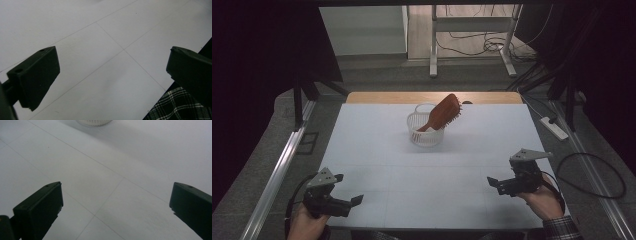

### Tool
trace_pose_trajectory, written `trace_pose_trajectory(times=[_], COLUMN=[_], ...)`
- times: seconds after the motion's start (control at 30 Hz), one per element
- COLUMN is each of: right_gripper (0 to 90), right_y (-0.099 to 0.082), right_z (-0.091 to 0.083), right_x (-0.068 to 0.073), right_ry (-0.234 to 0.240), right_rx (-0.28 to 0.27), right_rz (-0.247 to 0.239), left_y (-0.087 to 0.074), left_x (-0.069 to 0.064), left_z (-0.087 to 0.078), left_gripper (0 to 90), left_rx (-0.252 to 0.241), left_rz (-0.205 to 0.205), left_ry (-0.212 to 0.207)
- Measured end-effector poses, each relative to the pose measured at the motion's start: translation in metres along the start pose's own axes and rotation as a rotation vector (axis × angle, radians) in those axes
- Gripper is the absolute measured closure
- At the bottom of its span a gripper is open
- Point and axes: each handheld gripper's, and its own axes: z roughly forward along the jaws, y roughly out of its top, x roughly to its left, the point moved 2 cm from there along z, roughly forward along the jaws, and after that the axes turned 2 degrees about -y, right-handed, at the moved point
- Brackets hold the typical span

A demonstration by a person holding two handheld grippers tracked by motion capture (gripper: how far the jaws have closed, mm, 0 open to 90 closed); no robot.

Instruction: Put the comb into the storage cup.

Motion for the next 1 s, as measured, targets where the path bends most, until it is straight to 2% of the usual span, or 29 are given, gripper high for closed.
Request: trace_pose_trajectory(times=[1.0], right_gripper=[0.0], right_y=[-0.036], right_z=[-0.027], right_x=[-0.012], right_ry=[-0.077], right_rx=[0.01], right_rz=[0.088], left_y=[0.0], left_x=[0.0], left_z=[0.0], left_gripper=[0.0], left_rx=[-0.004], left_rz=[-0.004], left_ry=[0.0])
